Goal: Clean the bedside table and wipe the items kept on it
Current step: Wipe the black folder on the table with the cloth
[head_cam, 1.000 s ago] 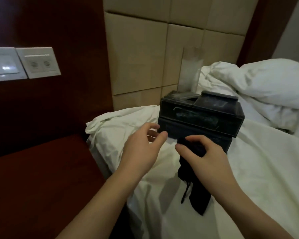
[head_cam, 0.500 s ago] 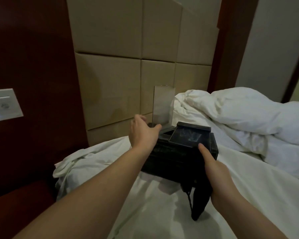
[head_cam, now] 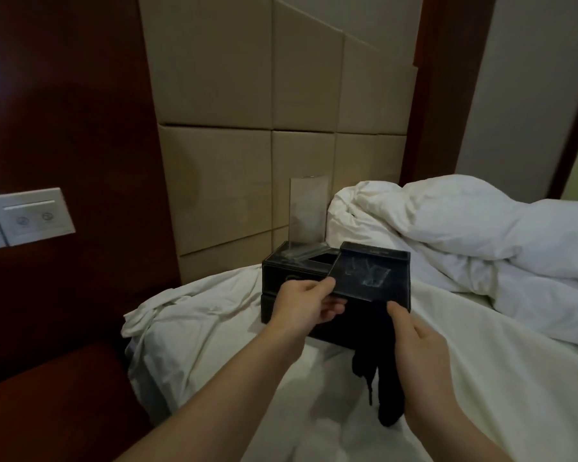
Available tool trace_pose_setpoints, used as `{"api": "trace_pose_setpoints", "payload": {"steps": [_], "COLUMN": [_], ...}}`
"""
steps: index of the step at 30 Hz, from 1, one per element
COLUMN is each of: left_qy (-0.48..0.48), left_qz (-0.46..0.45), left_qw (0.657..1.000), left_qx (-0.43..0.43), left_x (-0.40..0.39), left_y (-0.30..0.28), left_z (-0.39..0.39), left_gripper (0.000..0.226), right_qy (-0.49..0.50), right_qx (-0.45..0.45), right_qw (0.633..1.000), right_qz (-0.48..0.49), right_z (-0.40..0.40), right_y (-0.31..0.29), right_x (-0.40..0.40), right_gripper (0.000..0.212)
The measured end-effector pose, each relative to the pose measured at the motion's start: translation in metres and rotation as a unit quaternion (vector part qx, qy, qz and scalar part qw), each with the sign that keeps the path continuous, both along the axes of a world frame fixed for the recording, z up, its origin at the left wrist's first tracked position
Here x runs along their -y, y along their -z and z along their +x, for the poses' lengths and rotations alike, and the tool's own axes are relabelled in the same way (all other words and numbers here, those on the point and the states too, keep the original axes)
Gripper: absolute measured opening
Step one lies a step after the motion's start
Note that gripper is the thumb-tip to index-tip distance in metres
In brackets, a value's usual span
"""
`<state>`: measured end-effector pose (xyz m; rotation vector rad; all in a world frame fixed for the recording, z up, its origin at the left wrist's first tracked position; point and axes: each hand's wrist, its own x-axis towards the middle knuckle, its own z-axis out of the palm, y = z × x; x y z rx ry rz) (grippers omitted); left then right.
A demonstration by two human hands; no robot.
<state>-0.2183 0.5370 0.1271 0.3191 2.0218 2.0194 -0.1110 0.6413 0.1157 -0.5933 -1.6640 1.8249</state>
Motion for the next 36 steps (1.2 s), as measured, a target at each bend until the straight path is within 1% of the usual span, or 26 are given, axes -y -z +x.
{"api": "trace_pose_setpoints", "payload": {"steps": [3,7,10,12,13,14,17,18,19,22,24,26,27,29,31,32,33,34,35,36], "left_qy": [-0.029,-0.102,-0.172,-0.213,-0.235,-0.258,-0.339,-0.367,-0.396,-0.463,-0.467,-0.469,-0.478,-0.494,-0.511,-0.521,-0.529,-0.534,-0.533,-0.545], "left_qz": [0.039,0.076,0.045,0.004,-0.001,0.002,0.013,0.015,0.016,-0.003,0.013,0.020,0.029,0.034,0.042,0.037,0.036,0.054,0.074,0.088], "left_qw": [0.999,0.990,0.982,0.976,0.971,0.966,0.941,0.930,0.918,0.886,0.884,0.882,0.877,0.868,0.858,0.853,0.847,0.842,0.842,0.832], "left_qx": [-0.018,-0.053,-0.064,-0.051,-0.039,-0.023,0.018,0.030,0.036,0.021,0.014,0.027,0.031,0.029,0.028,0.026,0.043,0.057,0.051,0.057], "left_x": [0.034,0.107,0.171,0.213,0.233,0.252,0.303,0.319,0.334,0.371,0.384,0.395,0.399,0.407,0.413,0.420,0.432,0.445,0.460,0.472], "left_y": [0.005,0.022,0.041,0.056,0.063,0.069,0.084,0.088,0.093,0.103,0.105,0.105,0.107,0.109,0.106,0.106,0.106,0.113,0.126,0.138], "left_z": [0.043,0.103,0.147,0.172,0.181,0.190,0.209,0.214,0.220,0.231,0.236,0.239,0.242,0.254,0.269,0.272,0.268,0.272,0.278,0.279], "left_gripper": [0.024,0.024,0.022,0.023,0.023,0.022,0.019,0.019,0.020,0.024,0.024,0.025,0.030,0.048,0.058,0.053,0.042,0.038,0.046,0.053], "right_qy": [-0.042,-0.113,-0.179,-0.220,-0.241,-0.268,-0.352,-0.377,-0.402,-0.462,-0.496,-0.519,-0.529,-0.552,-0.585,-0.606,-0.628,-0.647,-0.656,-0.658], "right_qx": [-0.017,-0.039,-0.049,-0.046,-0.047,-0.051,-0.070,-0.069,-0.068,-0.062,-0.051,-0.041,-0.035,-0.028,-0.021,-0.009,0.010,0.029,0.049,0.070], "right_qw": [0.998,0.992,0.983,0.974,0.969,0.961,0.931,0.920,0.909,0.881,0.863,0.850,0.844,0.826,0.801,0.784,0.766,0.750,0.740,0.735], "right_qz": [-0.046,-0.041,0.016,0.032,0.038,0.045,0.068,0.078,0.084,0.087,0.079,0.081,0.088,0.105,0.129,0.133,0.134,0.136,0.142,0.150], "right_z": [0.034,0.063,0.069,0.069,0.068,0.068,0.067,0.068,0.069,0.072,0.074,0.075,0.075,0.074,0.073,0.075,0.076,0.079,0.082,0.085], "right_y": [-0.002,0.016,0.051,0.072,0.079,0.083,0.094,0.099,0.103,0.115,0.115,0.115,0.113,0.110,0.107,0.105,0.104,0.102,0.104,0.105], "right_x": [0.019,0.062,0.112,0.149,0.167,0.187,0.240,0.256,0.270,0.302,0.318,0.329,0.334,0.340,0.345,0.347,0.349,0.352,0.354,0.357], "right_gripper": [0.038,0.032,0.027,0.022,0.021,0.021,0.029,0.026,0.025,0.039,0.042,0.047,0.051,0.055,0.045,0.037,0.032,0.030,0.029,0.028]}}
